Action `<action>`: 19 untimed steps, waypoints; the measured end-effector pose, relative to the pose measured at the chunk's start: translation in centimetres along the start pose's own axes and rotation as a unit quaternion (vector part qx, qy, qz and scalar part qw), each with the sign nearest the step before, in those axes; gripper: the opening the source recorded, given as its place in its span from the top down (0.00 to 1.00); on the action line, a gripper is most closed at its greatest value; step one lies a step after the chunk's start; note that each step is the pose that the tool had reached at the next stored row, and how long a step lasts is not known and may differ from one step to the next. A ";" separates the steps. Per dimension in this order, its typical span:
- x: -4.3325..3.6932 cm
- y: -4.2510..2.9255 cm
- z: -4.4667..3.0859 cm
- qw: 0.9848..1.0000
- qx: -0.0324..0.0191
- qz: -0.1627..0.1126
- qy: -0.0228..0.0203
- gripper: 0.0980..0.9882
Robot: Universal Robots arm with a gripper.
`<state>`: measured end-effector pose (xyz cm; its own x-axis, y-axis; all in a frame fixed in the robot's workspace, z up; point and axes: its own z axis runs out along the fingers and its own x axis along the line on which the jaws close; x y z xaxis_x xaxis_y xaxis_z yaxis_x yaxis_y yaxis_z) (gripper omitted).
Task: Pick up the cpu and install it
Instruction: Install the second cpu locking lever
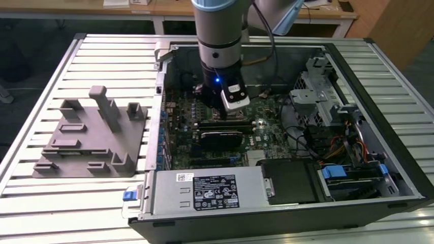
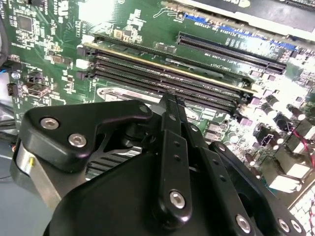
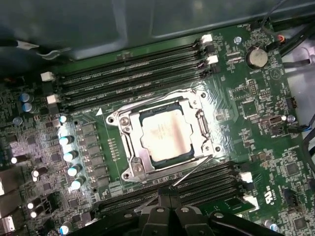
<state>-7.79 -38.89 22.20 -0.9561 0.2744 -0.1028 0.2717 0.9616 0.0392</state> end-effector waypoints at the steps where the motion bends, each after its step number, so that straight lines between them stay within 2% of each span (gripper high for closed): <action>1: 0.05 -0.11 0.04 1.000 -0.001 0.000 0.000 0.99; 5: 0.28 -0.36 0.11 1.000 -0.008 -0.004 0.002 0.99; 13: 0.71 -0.57 0.28 0.999 -0.015 -0.039 0.005 0.99; 19: 1.18 -0.88 0.67 0.998 -0.031 -0.046 0.009 0.99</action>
<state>-9.08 -39.40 21.37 -0.9788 0.1836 -0.0909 0.1753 0.9801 0.0928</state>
